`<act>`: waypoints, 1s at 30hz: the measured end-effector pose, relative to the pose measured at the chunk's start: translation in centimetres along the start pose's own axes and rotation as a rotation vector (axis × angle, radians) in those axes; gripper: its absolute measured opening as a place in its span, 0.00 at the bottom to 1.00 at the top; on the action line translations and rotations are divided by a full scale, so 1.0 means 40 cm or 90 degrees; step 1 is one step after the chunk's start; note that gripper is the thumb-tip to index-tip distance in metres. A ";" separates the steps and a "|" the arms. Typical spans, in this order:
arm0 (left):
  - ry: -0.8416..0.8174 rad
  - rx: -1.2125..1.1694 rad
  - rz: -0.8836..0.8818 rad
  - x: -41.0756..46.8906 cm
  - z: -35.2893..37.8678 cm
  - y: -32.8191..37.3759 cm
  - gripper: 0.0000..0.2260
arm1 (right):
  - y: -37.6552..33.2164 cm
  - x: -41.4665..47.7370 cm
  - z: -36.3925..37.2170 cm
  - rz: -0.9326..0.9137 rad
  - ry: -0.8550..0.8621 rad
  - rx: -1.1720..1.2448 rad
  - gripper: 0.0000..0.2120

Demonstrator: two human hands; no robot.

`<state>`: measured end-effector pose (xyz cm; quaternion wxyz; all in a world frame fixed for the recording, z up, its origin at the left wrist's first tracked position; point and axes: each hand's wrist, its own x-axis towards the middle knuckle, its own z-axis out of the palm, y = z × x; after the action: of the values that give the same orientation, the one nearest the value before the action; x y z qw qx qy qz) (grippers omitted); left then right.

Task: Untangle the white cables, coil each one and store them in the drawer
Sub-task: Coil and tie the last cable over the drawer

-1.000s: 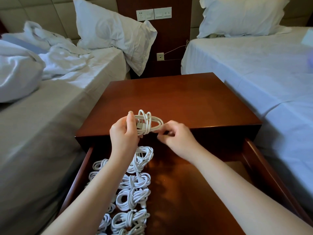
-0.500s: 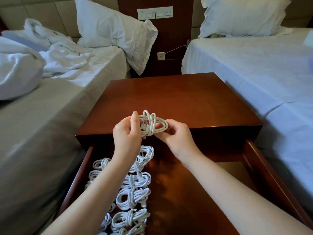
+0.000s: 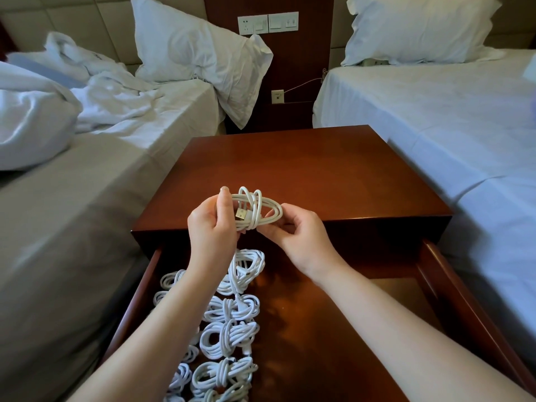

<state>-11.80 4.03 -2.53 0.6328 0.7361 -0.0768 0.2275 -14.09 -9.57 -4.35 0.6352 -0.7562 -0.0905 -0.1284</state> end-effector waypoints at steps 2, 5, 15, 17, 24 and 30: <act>0.001 0.003 0.012 0.000 -0.001 0.000 0.31 | 0.001 -0.001 0.000 0.002 -0.010 -0.005 0.05; 0.009 0.014 0.027 0.000 -0.004 0.002 0.31 | -0.001 -0.006 -0.002 0.013 -0.017 0.002 0.02; 0.023 -0.007 -0.048 0.004 -0.003 -0.006 0.21 | -0.012 -0.013 -0.007 0.070 -0.041 -0.048 0.06; -0.008 -0.022 -0.072 0.006 0.004 -0.008 0.20 | -0.012 -0.010 -0.014 0.067 -0.024 -0.069 0.07; -0.076 -0.028 -0.117 0.001 0.004 -0.012 0.19 | -0.034 -0.002 -0.034 -0.057 -0.071 -0.159 0.30; -0.142 -0.061 -0.172 -0.015 0.018 0.016 0.22 | -0.068 -0.021 -0.065 -0.106 -0.051 -0.251 0.27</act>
<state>-12.43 3.11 -2.28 0.6794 0.7296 -0.0579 0.0532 -15.92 -11.64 -1.63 0.4582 -0.8601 -0.1508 -0.1657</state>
